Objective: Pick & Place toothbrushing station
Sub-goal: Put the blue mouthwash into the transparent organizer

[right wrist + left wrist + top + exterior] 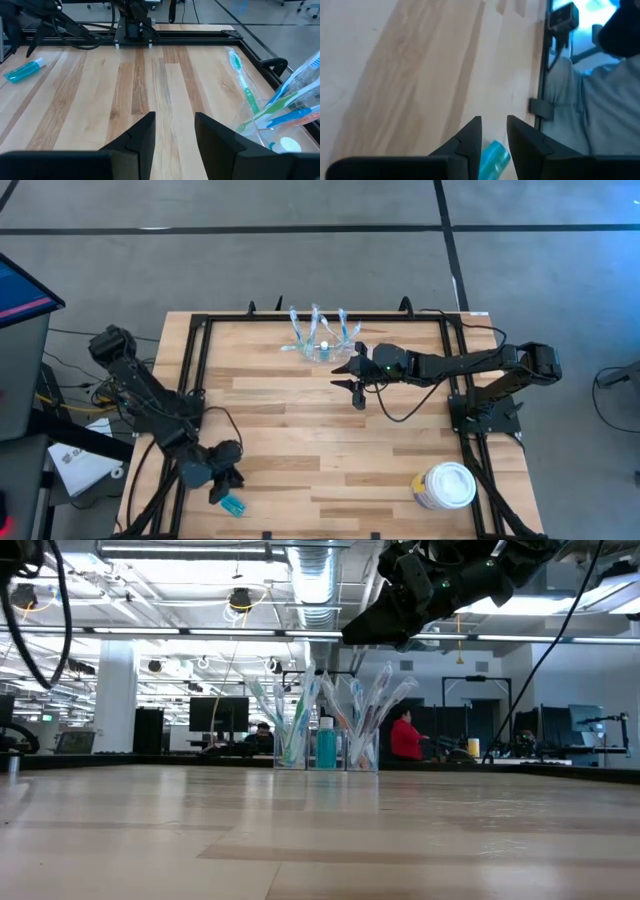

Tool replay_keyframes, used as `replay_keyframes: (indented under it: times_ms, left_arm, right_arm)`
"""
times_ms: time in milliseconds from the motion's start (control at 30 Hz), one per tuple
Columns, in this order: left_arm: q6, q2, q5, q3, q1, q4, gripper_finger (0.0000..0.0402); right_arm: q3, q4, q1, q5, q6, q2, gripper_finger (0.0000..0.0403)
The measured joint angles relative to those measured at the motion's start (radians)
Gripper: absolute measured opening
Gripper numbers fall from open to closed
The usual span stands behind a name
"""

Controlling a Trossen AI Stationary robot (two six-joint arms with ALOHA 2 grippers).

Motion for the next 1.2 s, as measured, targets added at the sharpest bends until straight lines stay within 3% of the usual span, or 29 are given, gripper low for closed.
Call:
replay_keyframes:
  times_ms: [367, 533, 767, 1200]
  left_arm:
    - [0.044, 0.0, -0.037, 0.0, -0.09, -0.003, 0.0085]
    - [0.159, 0.0, -0.024, -0.004, -0.128, -0.024, 0.0085]
    - [0.268, 0.0, 0.113, -0.052, -0.142, -0.029, 0.0085]
    - [0.269, 0.0, 0.218, -0.074, -0.141, -0.026, 0.0085]
  right_arm:
    - [0.0, 0.0, 0.0, 0.0, 0.0, 0.0, 0.0127]
    - [0.0, 0.0, 0.0, 0.0, 0.003, 0.0, 0.0127]
    - [0.0, 0.0, 0.0, 0.0, 0.053, 0.0, 0.0127]
    - [0.0, 0.001, 0.0, 0.001, 0.079, 0.0, 0.0127]
